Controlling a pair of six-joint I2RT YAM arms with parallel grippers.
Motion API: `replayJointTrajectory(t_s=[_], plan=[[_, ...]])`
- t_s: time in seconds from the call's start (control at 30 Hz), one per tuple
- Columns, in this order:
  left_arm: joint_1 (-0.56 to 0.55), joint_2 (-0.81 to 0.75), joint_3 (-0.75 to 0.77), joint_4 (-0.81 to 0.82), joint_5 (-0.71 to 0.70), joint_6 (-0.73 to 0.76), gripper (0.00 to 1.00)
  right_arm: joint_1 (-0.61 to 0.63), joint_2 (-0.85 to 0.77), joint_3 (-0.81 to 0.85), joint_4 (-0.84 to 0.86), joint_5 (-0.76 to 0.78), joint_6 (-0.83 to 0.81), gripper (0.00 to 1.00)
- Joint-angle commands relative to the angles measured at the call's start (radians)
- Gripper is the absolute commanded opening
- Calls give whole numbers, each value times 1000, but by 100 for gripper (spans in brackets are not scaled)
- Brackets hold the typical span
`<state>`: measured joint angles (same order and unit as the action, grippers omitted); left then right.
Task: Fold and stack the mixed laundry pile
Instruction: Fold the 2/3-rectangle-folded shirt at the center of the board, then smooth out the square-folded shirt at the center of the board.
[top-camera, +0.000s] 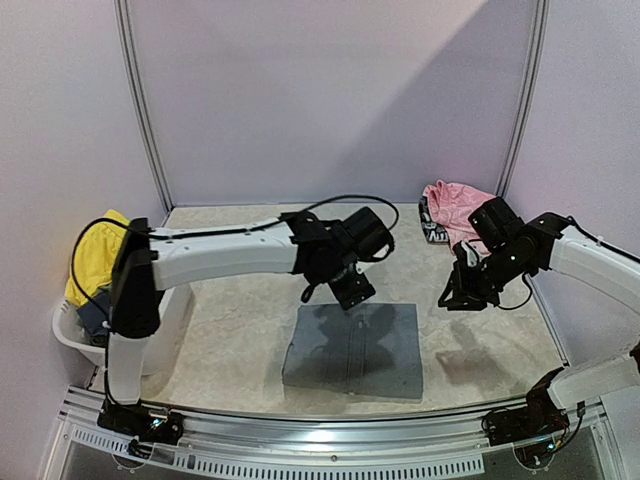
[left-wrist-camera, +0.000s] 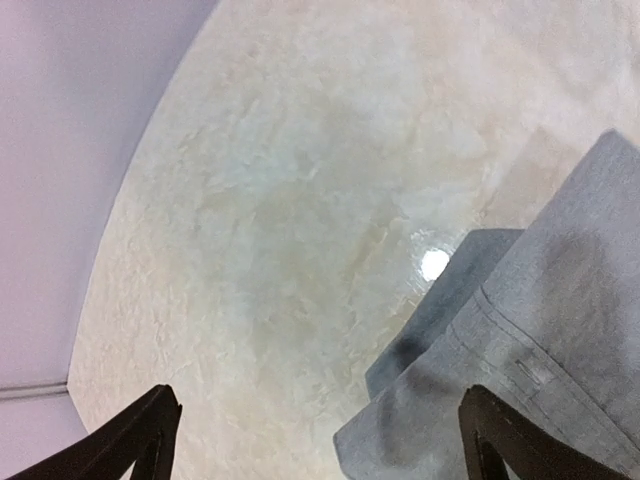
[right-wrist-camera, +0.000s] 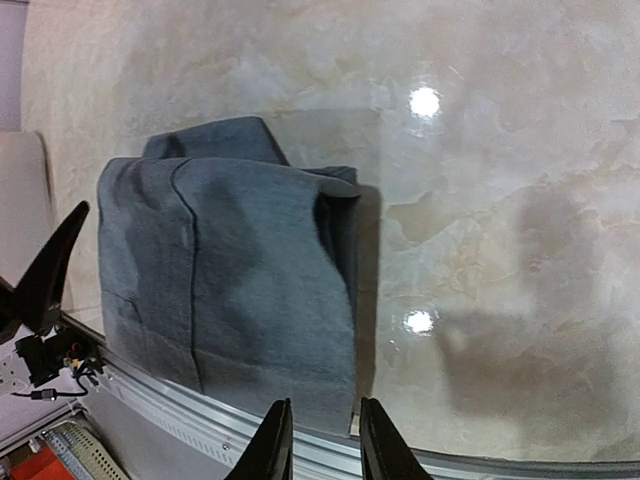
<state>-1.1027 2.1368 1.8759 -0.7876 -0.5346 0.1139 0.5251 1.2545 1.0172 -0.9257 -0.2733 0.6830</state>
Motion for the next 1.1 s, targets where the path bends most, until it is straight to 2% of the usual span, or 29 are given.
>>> replayJointTrajectory(t_s=[0.0, 0.07, 0.17, 0.3, 0.67, 1.07], plan=[[36, -190, -88, 67, 67, -215, 97, 25, -21, -36, 154, -105, 4, 24], [35, -230, -119, 70, 162, -224, 85, 55, -8, -31, 204, -132, 9, 24], [20, -324, -231, 127, 284, -243, 77, 107, 50, -16, 270, -149, 14, 24], [7, -404, -403, 184, 431, -293, 60, 135, 183, 10, 347, -170, 25, 21], [-63, -410, -638, 228, 475, -397, 54, 121, 501, 142, 366, -197, -57, 18], [-126, -388, -905, 367, 485, -527, 49, 102, 716, 168, 429, -278, -95, 17]])
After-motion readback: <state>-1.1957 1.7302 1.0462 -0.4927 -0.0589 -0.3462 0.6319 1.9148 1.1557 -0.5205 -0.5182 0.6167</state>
